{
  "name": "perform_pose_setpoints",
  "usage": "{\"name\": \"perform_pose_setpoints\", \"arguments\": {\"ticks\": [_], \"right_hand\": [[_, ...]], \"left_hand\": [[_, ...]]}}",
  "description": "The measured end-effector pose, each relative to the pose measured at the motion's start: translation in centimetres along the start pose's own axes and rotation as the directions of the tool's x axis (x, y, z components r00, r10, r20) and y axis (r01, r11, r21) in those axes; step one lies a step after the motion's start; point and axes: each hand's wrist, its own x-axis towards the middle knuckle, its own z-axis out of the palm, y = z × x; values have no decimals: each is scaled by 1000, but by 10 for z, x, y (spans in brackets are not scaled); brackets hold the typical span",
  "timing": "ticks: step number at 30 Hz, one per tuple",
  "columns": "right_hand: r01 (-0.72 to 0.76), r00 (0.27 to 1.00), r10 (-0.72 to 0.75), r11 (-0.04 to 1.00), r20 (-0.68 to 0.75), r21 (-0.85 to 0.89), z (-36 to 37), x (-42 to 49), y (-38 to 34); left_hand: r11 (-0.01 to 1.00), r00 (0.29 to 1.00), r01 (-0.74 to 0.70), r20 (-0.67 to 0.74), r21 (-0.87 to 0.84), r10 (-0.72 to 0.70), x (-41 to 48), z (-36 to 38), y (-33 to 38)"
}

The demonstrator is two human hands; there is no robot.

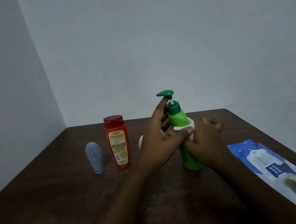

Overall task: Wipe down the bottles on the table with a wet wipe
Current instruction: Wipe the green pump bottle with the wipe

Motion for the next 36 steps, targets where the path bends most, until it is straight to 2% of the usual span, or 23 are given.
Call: {"name": "perform_pose_setpoints", "arguments": {"ticks": [4, 7, 11, 12, 16, 21, 24, 27, 31, 34, 36], "right_hand": [[-46, 999, 45, 997, 25, 65, -2, -2, 0], [41, 999, -37, 975, -19, 217, -4, -6, 3], [261, 949, -156, 879, -274, 400, -8, -4, 6], [291, 939, -167, 852, -301, 436, -7, -4, 6], [305, 929, -163, 843, -331, 442, -1, -5, 3], [305, 886, -107, 867, -450, 394, 0, -6, 1], [315, 885, -107, 854, -454, 414, -3, -6, -2], [286, 929, -97, 801, -357, 526, -6, -5, 0], [104, 995, -87, 768, -57, 631, -4, 2, 13], [-33, 983, -87, 780, 160, 626, -1, 7, 32], [-61, 954, -109, 843, 280, 535, 0, 9, 46]], "left_hand": [[1000, 996, -21, -92, 0, 21, 2, -3, 0], [1000, 991, -17, -134, -10, 15, 3, -4, -1], [999, 988, -19, -156, -40, 13, 5, -9, 2], [999, 987, -24, -158, -37, 17, 5, -9, 2], [999, 986, -29, -163, -31, 24, 6, -10, 2], [998, 980, -46, -198, -38, 38, 9, -11, 1], [998, 977, -45, -209, -42, 35, 10, -10, 2], [993, 968, -38, -251, -110, 9, 11, -13, 2], [993, 945, -68, -327, -93, 34, 13, -21, 1], [995, 931, -83, -360, -50, 60, 15, -24, -2], [995, 923, -89, -379, -43, 66, 16, -25, -4]]}}
